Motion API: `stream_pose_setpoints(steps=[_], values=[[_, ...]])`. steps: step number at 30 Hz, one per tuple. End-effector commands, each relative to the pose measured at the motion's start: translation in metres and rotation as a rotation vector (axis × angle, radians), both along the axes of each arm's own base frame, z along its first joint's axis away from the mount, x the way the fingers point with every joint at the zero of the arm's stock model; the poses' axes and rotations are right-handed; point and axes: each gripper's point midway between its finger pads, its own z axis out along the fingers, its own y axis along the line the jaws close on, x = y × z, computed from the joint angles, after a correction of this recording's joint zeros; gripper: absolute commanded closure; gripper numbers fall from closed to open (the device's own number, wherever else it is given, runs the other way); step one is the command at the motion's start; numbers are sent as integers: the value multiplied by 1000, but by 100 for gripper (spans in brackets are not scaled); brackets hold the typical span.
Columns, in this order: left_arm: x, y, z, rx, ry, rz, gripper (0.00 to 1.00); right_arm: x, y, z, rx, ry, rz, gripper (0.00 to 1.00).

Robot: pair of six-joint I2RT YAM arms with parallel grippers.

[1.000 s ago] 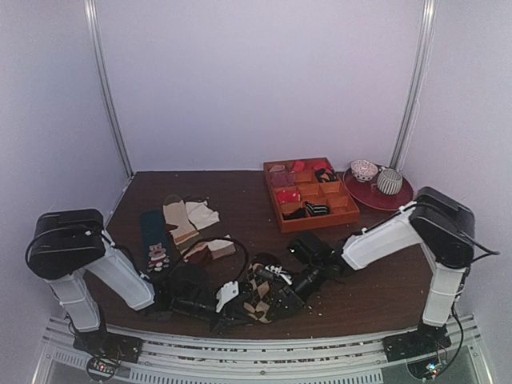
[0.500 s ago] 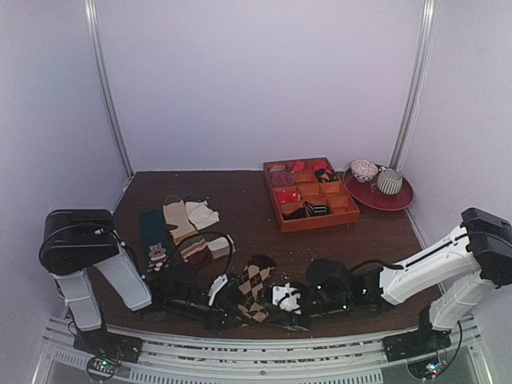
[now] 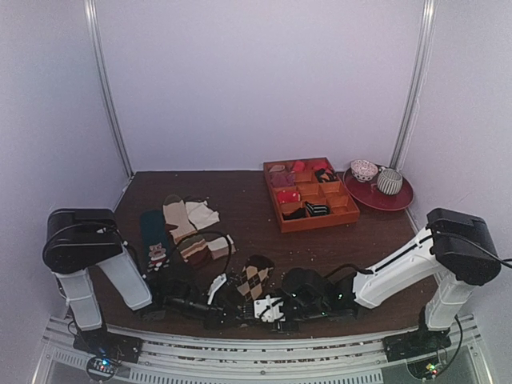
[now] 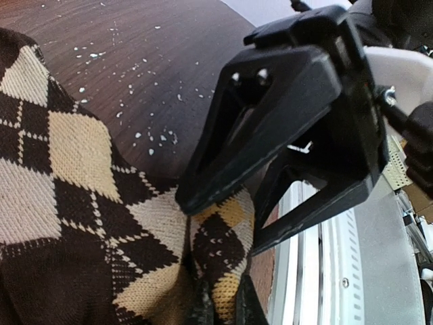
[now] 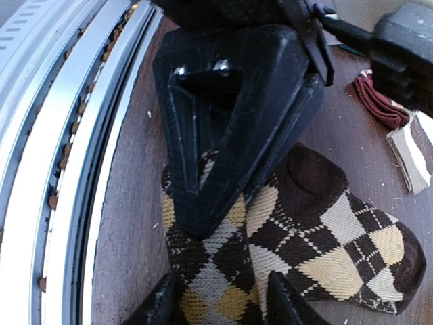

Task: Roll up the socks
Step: Roll a pair of socks at the center of the board.

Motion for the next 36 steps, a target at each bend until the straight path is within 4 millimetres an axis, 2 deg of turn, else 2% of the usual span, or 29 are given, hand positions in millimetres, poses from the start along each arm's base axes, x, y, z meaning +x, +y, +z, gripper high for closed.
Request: stream_pose_setpoints(steps=[1, 3, 5, 7, 8, 10, 12, 13, 16, 19, 20, 23, 26, 31, 33, 36], values=[[-35, 53, -77, 327, 222, -11, 100, -5, -1, -18, -67, 39, 7, 63], [-35, 52, -76, 328, 217, -15, 100, -7, -2, -26, -95, 81, -9, 75], [-31, 52, -74, 324, 194, -5, 84, -9, -4, -33, -132, 143, -36, 83], [-20, 52, -59, 293, 112, 28, 80, -14, -4, -34, -157, 238, -53, 88], [-15, 50, -46, 265, 55, 37, 77, -18, -5, -34, -165, 293, -56, 89], [1, 49, -17, 227, -93, 70, 61, -21, -9, -33, -194, 395, -87, 88], [16, 48, 21, 177, -272, 111, 38, -25, -16, -36, -262, 497, -121, 88], [21, 47, 44, 142, -363, 130, 31, -28, -20, -38, -305, 544, -137, 88], [30, 52, 99, 35, -579, 169, 22, -37, -33, -45, -411, 709, -199, 88], [26, 56, 122, -50, -686, 166, 4, -46, -38, -56, -465, 912, -273, 88], [25, 55, 124, -68, -696, 160, 2, -48, -40, -60, -473, 976, -300, 88], [15, 58, 92, -41, -654, 114, 3, -44, -41, -68, -440, 1154, -380, 89], [10, 52, 79, -45, -640, 86, 6, -40, -43, -71, -408, 1289, -400, 88], [16, 40, 59, 10, -665, 63, 7, -31, -52, -81, -445, 1326, -424, 88], [18, 33, 58, 10, -682, 55, 7, -30, -56, -84, -462, 1328, -434, 88], [17, 25, 67, -26, -720, 53, 7, -30, -62, -88, -482, 1328, -449, 89]])
